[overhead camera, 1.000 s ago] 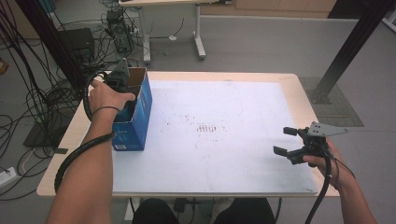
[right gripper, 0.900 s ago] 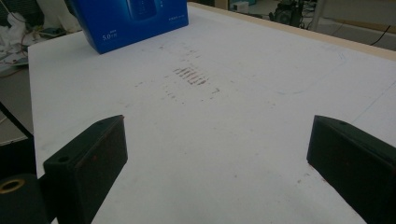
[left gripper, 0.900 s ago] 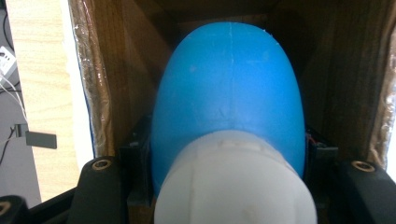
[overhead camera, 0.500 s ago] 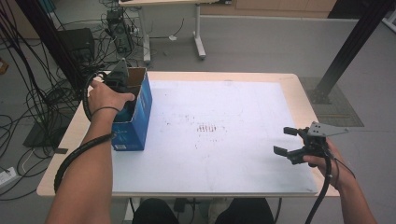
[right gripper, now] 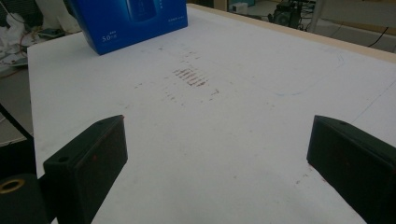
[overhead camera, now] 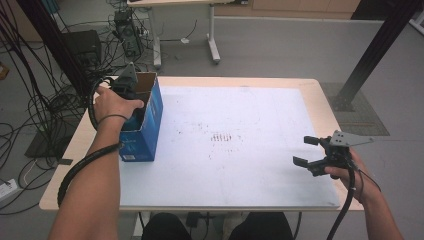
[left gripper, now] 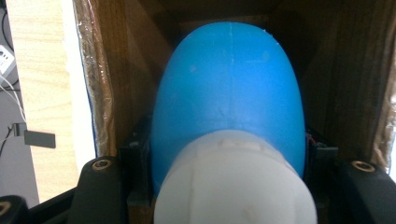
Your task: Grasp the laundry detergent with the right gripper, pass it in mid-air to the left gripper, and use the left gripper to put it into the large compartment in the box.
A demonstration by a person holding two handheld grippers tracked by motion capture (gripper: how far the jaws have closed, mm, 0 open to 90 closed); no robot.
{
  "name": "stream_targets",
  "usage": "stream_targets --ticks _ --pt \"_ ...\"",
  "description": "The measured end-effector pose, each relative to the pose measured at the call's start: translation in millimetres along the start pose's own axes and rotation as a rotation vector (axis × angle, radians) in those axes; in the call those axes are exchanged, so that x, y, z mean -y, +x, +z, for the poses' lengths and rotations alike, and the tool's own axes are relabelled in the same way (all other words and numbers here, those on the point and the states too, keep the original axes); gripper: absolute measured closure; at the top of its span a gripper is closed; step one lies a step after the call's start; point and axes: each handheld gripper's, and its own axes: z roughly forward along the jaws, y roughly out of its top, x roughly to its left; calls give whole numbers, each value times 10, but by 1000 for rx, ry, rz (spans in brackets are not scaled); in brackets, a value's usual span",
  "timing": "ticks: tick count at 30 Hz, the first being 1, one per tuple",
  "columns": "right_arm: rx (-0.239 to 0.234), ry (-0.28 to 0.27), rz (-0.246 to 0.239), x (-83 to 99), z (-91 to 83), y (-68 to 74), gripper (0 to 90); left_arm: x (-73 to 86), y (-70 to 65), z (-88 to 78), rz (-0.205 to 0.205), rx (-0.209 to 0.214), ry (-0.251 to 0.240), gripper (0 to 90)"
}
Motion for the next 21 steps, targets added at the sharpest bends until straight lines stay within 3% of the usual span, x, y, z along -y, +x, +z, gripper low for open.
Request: stream_targets --ticks 21 --pt "0 -1 3 17 4 -13 49 -9 -30 -1 -1 -8 4 378"
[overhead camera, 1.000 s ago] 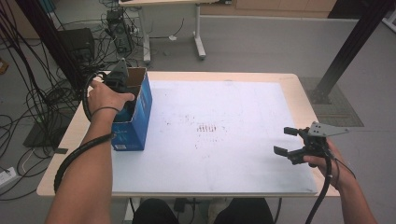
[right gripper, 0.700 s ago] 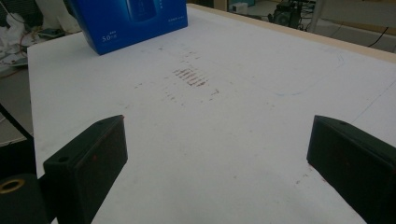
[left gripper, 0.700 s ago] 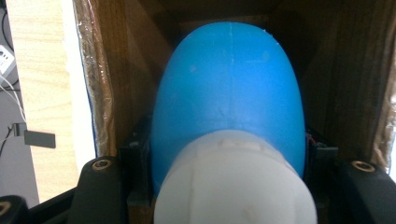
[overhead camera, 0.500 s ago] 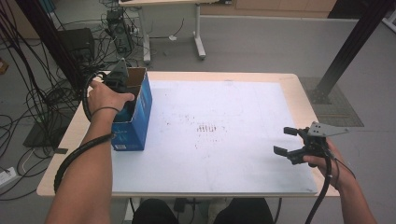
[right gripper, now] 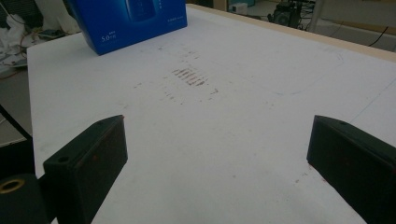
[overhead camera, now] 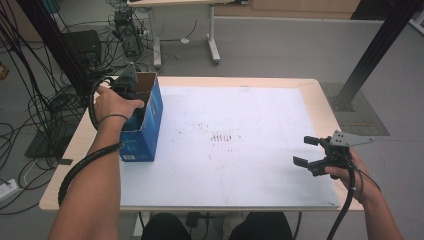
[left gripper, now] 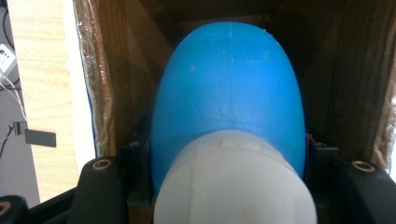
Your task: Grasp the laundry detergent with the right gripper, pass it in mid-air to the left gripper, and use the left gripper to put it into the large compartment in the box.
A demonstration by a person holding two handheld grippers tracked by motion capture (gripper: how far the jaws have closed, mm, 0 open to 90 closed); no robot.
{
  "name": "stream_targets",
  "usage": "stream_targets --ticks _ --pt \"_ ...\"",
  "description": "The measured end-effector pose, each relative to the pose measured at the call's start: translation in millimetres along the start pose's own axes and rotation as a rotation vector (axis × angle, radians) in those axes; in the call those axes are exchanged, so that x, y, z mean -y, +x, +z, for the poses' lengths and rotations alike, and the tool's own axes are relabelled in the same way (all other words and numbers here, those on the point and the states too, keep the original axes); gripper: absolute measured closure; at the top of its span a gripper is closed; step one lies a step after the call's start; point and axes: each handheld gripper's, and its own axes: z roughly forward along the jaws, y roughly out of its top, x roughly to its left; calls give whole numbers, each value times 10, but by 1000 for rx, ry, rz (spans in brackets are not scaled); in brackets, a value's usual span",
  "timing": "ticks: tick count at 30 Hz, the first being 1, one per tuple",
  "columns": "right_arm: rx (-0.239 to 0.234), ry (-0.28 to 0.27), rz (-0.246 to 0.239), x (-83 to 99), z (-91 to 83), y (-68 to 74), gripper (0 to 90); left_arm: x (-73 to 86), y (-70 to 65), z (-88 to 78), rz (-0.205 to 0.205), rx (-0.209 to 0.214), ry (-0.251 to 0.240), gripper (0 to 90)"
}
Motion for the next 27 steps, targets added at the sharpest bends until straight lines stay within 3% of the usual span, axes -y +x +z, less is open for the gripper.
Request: stream_targets --ticks 27 --pt "-3 -3 -3 -15 10 -3 49 -6 33 0 -8 8 4 378"
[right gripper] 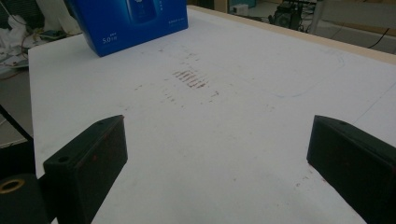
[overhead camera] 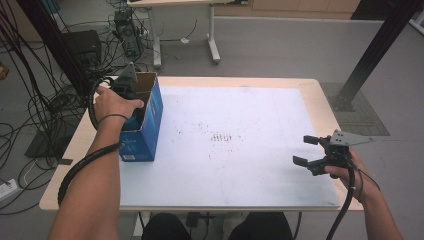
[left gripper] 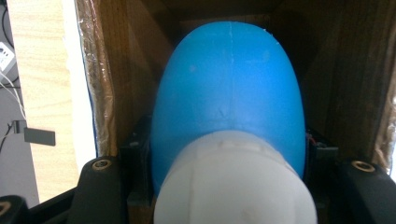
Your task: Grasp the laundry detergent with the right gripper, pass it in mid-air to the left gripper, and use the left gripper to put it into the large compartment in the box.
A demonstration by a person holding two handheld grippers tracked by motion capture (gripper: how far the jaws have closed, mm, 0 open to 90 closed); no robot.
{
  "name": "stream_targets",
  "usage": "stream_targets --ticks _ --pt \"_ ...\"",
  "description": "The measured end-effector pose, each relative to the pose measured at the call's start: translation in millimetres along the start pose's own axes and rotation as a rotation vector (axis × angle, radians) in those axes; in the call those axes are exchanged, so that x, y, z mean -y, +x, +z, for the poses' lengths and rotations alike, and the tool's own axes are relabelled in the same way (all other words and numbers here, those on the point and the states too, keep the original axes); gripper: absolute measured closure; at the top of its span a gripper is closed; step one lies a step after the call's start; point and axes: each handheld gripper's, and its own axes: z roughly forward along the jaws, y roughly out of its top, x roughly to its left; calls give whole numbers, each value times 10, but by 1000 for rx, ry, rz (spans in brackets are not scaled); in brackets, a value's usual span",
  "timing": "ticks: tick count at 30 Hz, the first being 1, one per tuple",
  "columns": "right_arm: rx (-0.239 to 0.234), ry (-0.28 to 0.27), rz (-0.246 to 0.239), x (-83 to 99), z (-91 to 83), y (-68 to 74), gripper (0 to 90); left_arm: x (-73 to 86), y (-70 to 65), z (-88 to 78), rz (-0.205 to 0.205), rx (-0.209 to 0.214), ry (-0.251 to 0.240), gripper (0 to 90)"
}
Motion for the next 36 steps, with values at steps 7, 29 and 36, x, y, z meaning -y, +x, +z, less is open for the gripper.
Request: stream_targets --ticks 7,29,36 --pt "-1 5 1 0 10 -1 49 -6 31 4 -7 8 1 377" --pt "-2 3 3 -1 16 2 49 -29 77 -15 -27 33 7 316" --pt "0 0 0 -4 1 6 49 -25 -14 -144 -10 -8 -4 284"
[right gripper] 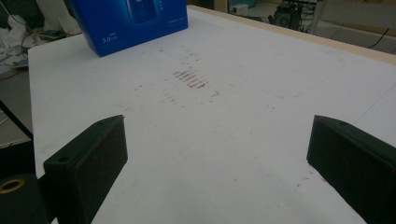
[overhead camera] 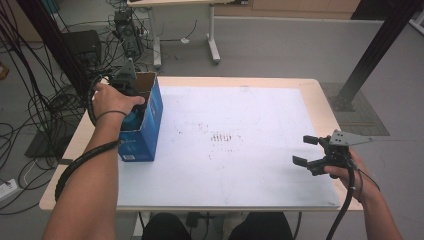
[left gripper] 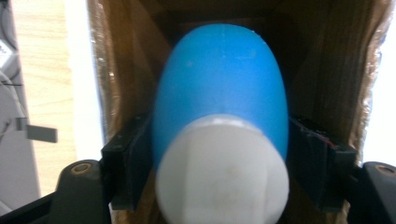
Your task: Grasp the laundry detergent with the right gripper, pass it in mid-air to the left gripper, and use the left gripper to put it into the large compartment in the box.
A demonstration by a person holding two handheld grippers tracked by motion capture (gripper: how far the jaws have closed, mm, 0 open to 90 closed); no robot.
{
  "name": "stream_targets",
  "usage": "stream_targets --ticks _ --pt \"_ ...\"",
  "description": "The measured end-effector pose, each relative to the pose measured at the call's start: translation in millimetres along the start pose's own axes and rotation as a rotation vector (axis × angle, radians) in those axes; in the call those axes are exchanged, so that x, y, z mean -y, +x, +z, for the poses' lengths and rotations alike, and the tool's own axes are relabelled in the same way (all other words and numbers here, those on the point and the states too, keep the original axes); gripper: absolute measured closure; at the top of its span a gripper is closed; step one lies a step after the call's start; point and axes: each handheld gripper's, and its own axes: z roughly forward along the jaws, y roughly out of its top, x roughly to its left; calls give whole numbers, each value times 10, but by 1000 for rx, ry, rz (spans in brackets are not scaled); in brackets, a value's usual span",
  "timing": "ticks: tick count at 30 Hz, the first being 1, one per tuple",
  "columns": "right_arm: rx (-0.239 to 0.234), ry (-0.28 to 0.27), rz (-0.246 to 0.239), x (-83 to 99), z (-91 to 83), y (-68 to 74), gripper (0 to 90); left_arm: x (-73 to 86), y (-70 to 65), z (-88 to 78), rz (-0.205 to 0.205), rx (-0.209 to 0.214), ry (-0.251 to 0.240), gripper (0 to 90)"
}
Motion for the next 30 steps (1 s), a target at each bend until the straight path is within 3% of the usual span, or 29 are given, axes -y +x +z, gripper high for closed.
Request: stream_targets --ticks 12,30 --pt "-5 -11 -3 -5 9 6 51 43 2 -210 -5 -15 -9 264" --pt "-15 -17 -8 -39 51 0 51 172 50 -577 16 3 -58 201"
